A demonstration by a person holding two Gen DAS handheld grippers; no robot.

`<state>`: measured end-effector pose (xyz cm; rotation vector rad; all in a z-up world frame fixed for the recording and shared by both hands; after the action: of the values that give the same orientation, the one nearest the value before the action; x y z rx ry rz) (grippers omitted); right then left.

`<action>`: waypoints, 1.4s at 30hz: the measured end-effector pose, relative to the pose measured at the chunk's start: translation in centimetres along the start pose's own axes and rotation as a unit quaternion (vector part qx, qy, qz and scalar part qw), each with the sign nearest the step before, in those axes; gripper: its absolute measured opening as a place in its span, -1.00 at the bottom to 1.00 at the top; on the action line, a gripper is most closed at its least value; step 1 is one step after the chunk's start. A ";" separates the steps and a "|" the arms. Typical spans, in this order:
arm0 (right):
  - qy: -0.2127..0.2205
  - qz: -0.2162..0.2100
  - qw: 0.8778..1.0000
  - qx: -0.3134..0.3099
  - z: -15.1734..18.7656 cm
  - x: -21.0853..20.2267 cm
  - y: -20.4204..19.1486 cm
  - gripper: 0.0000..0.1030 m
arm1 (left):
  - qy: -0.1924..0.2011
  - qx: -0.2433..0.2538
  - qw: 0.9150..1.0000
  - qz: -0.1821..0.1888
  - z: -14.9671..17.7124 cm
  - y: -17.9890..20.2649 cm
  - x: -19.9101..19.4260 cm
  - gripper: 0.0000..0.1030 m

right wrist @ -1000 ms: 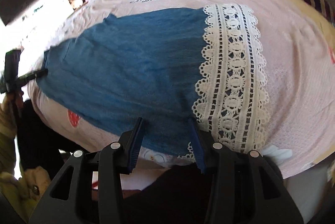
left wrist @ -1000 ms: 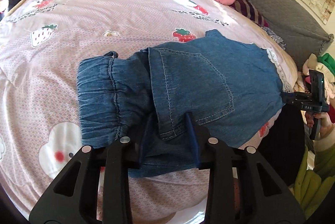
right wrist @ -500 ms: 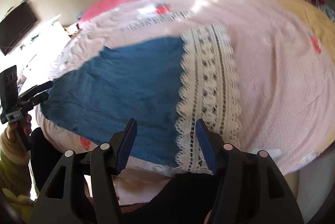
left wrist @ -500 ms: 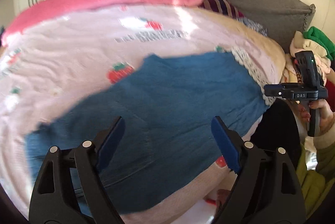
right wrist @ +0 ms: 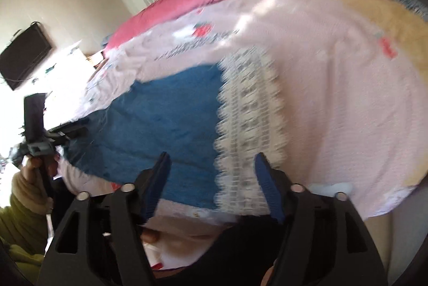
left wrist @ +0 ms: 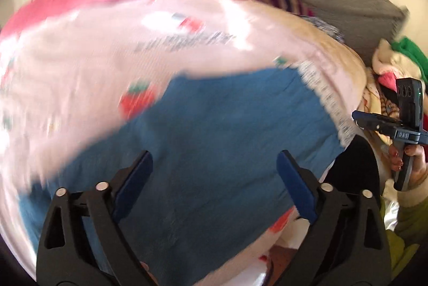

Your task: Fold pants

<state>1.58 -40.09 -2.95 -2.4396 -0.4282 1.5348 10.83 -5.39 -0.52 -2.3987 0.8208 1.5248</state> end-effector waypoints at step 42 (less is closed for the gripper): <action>0.013 -0.024 0.999 0.036 0.2 0.8 0.0 -0.63 | -0.074 0.230 0.951 0.193 -16.9 14.4 13.0 -0.69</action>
<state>1.70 -39.74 -3.73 -2.3745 -0.4171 1.4726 20.34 -29.23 -2.31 -1.8385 1.4857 1.4073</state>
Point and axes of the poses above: each gripper's, at about its wrist camera, not at the fingertips, and x roughly the way its jaws point, y to its right, z to its underside, the point moved 2 cm from there along x, roughly the way its jaws point, and after that the axes turned 14 degrees about -y, right-handed, at the moved point
